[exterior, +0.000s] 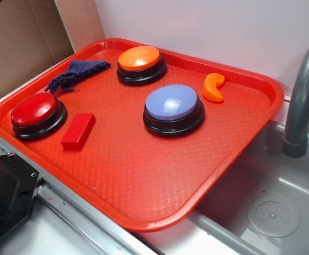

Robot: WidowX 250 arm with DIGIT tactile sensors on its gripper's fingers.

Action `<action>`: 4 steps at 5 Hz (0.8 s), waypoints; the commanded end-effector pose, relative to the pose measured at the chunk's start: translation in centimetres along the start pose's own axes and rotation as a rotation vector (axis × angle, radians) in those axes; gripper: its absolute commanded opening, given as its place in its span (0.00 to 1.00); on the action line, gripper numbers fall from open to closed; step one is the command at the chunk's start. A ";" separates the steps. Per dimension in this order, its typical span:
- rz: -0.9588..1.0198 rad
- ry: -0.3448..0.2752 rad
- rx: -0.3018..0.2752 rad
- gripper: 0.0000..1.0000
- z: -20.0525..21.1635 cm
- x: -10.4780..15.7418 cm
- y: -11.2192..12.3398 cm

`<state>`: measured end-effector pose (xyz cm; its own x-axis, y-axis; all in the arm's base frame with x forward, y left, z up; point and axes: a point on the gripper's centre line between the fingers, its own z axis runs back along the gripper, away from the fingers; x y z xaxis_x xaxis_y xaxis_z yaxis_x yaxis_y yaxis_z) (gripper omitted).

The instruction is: Push the purple button.

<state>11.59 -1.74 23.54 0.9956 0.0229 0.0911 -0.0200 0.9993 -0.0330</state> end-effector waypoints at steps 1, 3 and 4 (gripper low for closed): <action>-0.489 -0.065 -0.037 1.00 -10.0 9.3 -3.0; -0.596 -0.068 0.071 1.00 -15.2 16.5 -3.4; -0.624 -0.048 0.054 1.00 -17.2 16.3 -5.6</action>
<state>28.43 -6.49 6.53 0.8256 -0.5607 0.0635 0.5568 0.8277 0.0697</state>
